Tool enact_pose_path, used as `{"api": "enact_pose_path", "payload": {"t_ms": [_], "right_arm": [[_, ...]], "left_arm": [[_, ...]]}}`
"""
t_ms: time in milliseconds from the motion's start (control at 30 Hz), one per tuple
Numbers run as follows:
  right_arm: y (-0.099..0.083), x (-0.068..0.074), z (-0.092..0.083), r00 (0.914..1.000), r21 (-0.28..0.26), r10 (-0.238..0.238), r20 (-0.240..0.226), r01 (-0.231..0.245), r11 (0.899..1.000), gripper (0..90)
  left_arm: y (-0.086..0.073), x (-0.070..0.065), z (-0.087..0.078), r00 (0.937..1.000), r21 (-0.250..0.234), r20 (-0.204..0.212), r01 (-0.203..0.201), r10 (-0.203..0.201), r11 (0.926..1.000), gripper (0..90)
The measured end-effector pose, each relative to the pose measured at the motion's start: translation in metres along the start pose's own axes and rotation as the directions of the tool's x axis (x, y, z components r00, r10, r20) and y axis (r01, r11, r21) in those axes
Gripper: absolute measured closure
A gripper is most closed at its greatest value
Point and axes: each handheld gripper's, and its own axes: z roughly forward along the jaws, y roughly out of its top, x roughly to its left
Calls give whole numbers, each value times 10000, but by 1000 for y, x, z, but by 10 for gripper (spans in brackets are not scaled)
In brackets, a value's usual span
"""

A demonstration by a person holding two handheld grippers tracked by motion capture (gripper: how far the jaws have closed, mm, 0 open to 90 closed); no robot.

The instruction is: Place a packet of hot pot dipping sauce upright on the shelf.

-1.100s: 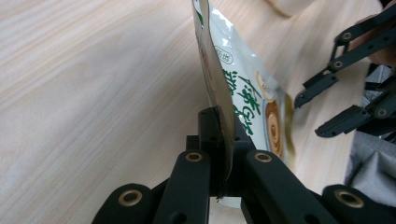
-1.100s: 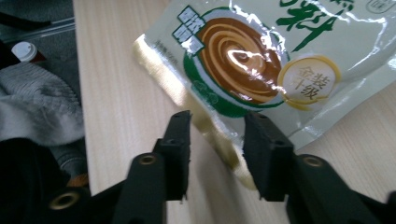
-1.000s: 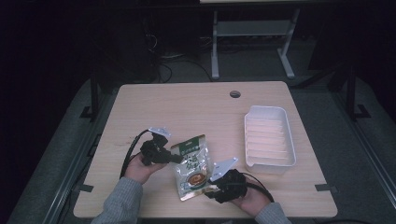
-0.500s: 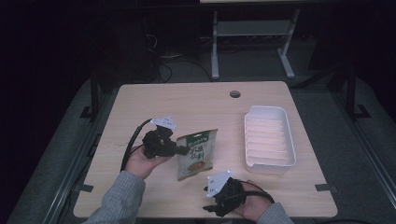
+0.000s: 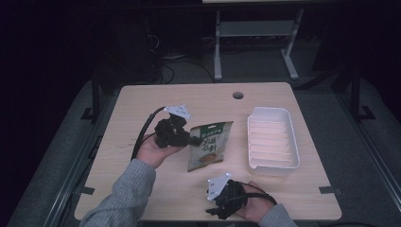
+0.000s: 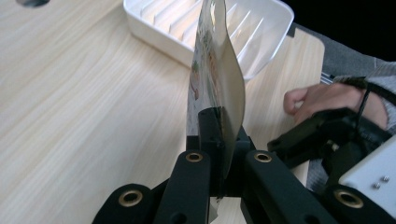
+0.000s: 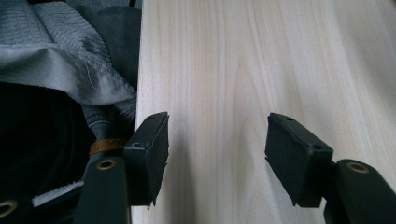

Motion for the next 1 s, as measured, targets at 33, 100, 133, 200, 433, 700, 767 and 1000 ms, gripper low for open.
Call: {"api": "enact_pose_path", "payload": {"t_ms": [33,100,133,200,433,700,767,1000], "right_arm": [[0,0,0,10000,-32,-2,-5,2,10000,386],[0,0,-1,10000,-112,56,-40,-56,9999,384],[1,-1,-1,10000,-118,88,-38,-89,9999,381],[1,-1,-1,10000,-117,62,-35,-62,9999,380],[1,0,1,9999,-14,-37,-100,37,10000,375],[1,-2,-1,9999,-53,-77,-105,77,10000,374],[1,-3,-2,10000,-77,-36,-75,35,10000,373],[1,-2,-1,9999,22,-116,-84,116,9999,372]], "left_arm": [[4,-1,0,10000,-27,12,-81,81,10000,896],[11,-3,1,9998,-50,57,-176,176,9998,896],[14,-3,1,9996,-76,94,-279,279,9996,896],[20,-5,2,9992,-109,137,-372,373,9993,896],[39,-8,6,9974,-225,365,-610,618,9979,896],[59,-11,14,9941,-237,602,-887,899,9958,896],[65,-12,16,9930,-244,668,-957,971,9951,896],[81,-16,26,9889,-263,845,-1206,1225,9923,896]]}}
